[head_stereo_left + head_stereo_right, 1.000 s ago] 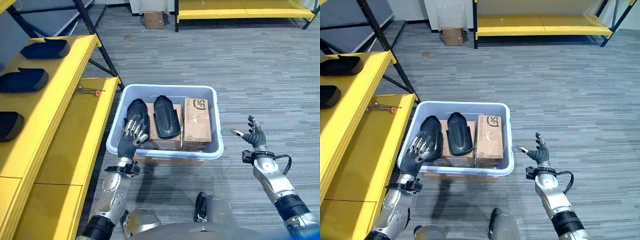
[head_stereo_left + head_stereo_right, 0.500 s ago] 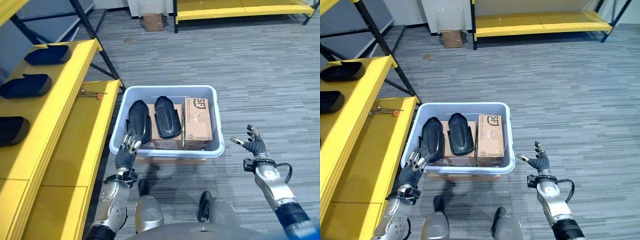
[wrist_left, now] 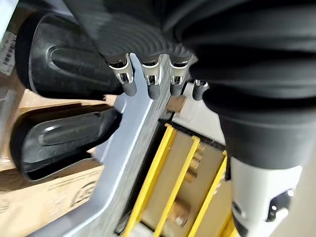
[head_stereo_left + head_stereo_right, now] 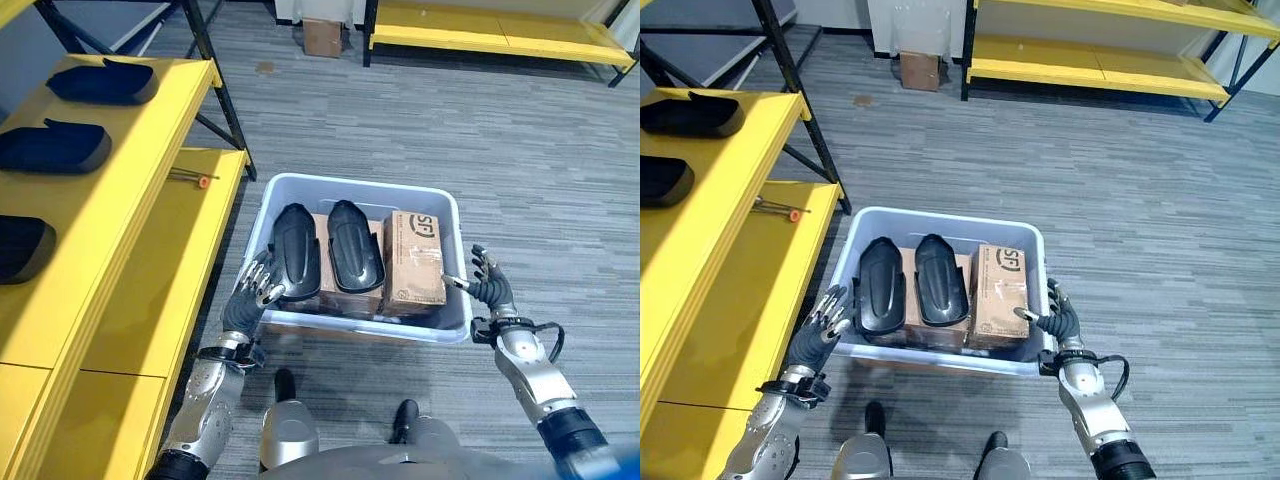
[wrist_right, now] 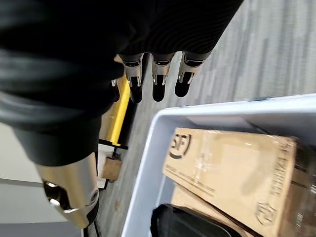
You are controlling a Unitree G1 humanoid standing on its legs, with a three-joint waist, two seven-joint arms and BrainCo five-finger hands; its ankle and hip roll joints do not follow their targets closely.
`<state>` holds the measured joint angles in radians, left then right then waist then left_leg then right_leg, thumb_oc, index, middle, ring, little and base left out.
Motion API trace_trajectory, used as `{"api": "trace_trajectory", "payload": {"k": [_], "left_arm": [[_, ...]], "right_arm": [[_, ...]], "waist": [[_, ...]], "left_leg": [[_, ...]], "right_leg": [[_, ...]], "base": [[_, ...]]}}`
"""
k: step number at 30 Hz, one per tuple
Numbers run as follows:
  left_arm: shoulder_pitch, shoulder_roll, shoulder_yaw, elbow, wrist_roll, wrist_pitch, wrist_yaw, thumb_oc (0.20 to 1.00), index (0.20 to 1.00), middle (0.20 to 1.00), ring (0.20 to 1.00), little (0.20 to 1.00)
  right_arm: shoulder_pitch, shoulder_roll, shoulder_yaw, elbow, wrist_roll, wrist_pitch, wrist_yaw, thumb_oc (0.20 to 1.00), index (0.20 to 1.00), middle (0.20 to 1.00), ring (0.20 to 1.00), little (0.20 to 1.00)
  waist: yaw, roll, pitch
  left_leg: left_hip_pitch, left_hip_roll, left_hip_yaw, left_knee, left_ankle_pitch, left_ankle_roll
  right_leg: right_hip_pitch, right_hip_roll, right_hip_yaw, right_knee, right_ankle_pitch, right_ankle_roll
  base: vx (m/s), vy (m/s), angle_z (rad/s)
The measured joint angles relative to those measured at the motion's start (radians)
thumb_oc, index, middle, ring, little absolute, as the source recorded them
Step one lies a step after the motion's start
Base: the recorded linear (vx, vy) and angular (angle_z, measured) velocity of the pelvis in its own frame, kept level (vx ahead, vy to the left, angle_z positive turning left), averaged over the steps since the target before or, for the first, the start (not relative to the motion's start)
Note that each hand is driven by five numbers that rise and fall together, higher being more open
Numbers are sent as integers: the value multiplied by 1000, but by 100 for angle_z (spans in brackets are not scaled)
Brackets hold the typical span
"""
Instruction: Move parts from the plastic box to the shelf.
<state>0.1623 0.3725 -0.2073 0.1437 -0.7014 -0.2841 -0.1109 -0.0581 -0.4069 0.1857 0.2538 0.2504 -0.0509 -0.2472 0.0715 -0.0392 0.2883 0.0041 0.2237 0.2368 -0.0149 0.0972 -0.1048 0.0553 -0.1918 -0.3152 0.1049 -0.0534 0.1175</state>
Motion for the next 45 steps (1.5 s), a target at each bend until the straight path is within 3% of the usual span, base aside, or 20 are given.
{"api": "trace_trajectory", "payload": {"k": [4, 6, 8, 10, 14, 21, 24, 27, 30, 36, 42, 45], "left_arm": [[-46, 16, -15, -71, -12, 21, -1, 1000, 1000, 1000, 1000, 1000], [-110, 40, -15, -124, -68, 29, 0, 1000, 1000, 1000, 1000, 1000], [-183, 77, 1, -221, -96, 32, 4, 1000, 1000, 1000, 1000, 1000], [-300, 115, 19, -334, -114, 4, 30, 1000, 1000, 1000, 1000, 1000], [-372, 107, 19, -344, -125, -50, 85, 1000, 1000, 1000, 1000, 1000], [-350, 102, 30, -358, -132, -87, 124, 1000, 1000, 1000, 1000, 1000], [-347, 99, 30, -357, -131, -94, 140, 1000, 1000, 1000, 1000, 1000], [-350, 99, 30, -357, -89, -96, 139, 1000, 1000, 1000, 1000, 1000], [-354, 117, 22, -353, 38, -128, 166, 1000, 1000, 1000, 1000, 1000], [-391, 119, 27, -353, 64, -167, 205, 1000, 1000, 1000, 1000, 1000], [-417, 115, 19, -338, 22, -151, 154, 1000, 1000, 1000, 1000, 1000], [-422, 123, 14, -304, 11, -151, 154, 1000, 1000, 1000, 1000, 1000]], "right_arm": [[-104, -72, 0, -9, 0, -22, -3, 1000, 1000, 1000, 1000, 1000], [-274, -121, -19, -1, 1, -17, -13, 1000, 1000, 1000, 1000, 1000], [-454, -124, -23, 5, 22, -1, -48, 1000, 1000, 1000, 1000, 1000], [-563, -110, -21, 44, 41, 24, -48, 1000, 1000, 1000, 1000, 1000], [-560, -59, 51, 58, 39, 39, -71, 1000, 1000, 1000, 1000, 1000], [-618, -44, 52, 41, -6, 45, -105, 1000, 1000, 1000, 1000, 1000], [-615, -31, 66, 52, -38, 104, -182, 1000, 1000, 1000, 1000, 1000], [-606, -23, 64, 101, -37, 114, -233, 1000, 1000, 1000, 1000, 1000], [-604, 1, 60, 168, -41, 114, -321, 1000, 1000, 1000, 1000, 1000], [-628, 5, 51, 185, -78, 103, -389, 1000, 1000, 1000, 1000, 1000], [-769, 7, 55, 404, -81, 99, -399, 1000, 1000, 1000, 1000, 1000], [-815, 4, 77, 500, -213, 120, -421, 1000, 1000, 1000, 1000, 1000]], "waist": [[24, 21, 65], [63, 51, 149], [91, 75, 233], [119, 96, 274], [131, 98, 280], [141, 81, 276], [155, 73, 278], [153, 60, 277], [143, 60, 277], [141, 61, 276], [159, 63, 275], [168, 65, 274]], "left_leg": [[-68, 16, -26, 45, 3, -12], [-124, 28, -39, 78, 8, -10], [-180, 23, -56, 109, 18, -8], [-295, -5, -85, 168, 18, -3], [-398, -22, -95, 247, -1, 8], [-504, -15, -139, 296, -3, 3], [-552, -14, -150, 316, 2, 8], [-592, -13, -166, 336, -2, 5], [-621, -14, -172, 391, -27, 3], [-685, -16, -169, 446, -46, 13], [-718, -18, -178, 458, -42, 10], [-722, -26, -182, 461, -40, 13]], "right_leg": [[-52, 17, -12, 31, -5, -15], [-111, 16, -25, 89, -19, -30], [-188, -2, -28, 181, -49, -39], [-324, -60, -30, 333, -103, -43], [-428, -100, -25, 429, -131, -51], [-528, -104, -28, 504, -166, -71], [-575, -106, -32, 535, -171, -76], [-605, -104, -32, 543, -171, -79], [-616, -108, -27, 558, -176, -79], [-680, -122, -13, 603, -181, -83], [-713, -126, -9, 620, -185, -91], [-714, -134, -10, 625, -187, -87]], "base": [[-37, -57, 7], [-125, -22, 13], [-201, 28, 17], [-174, 57, 34], [-84, 26, 11], [-32, -21, 9], [-18, -65, 5], [40, -11, 5], [2, 33, -3], [-6, 11, -3], [-1, 2, 1], [6, 25, 7]]}}
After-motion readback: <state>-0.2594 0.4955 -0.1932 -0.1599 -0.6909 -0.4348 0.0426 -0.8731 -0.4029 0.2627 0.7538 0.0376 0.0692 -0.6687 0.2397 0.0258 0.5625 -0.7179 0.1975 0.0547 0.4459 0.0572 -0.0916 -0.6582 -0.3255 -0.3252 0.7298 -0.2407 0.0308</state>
